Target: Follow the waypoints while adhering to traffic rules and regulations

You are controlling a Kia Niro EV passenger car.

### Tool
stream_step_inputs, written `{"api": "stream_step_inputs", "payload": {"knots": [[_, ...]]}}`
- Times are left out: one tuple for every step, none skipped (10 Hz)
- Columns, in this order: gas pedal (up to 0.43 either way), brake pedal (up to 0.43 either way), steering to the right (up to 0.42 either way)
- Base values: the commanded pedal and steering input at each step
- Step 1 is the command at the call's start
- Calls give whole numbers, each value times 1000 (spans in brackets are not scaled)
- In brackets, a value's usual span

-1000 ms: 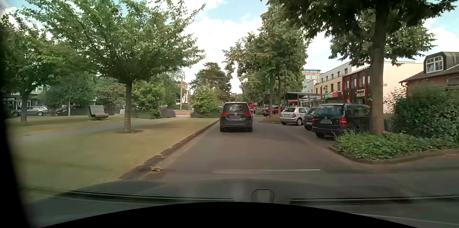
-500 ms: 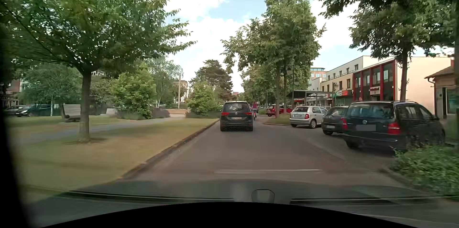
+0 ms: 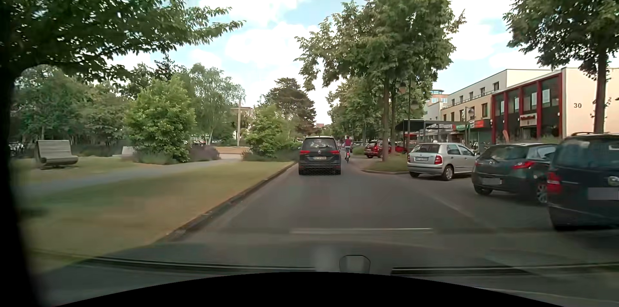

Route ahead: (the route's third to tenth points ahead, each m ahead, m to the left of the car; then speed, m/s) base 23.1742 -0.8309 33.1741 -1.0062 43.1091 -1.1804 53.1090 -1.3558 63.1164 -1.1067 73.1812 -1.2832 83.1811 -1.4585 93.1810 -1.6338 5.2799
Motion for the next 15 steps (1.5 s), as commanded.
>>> {"api": "stream_step_inputs", "payload": {"knots": [[47,6,-8],[79,6,-8],[79,6,-8],[79,6,-8],[87,6,-8],[87,6,-8],[87,6,-8],[87,6,-6],[87,6,-3],[87,6,0],[98,6,3],[98,6,6],[98,6,6],[98,6,6],[98,6,6]]}}
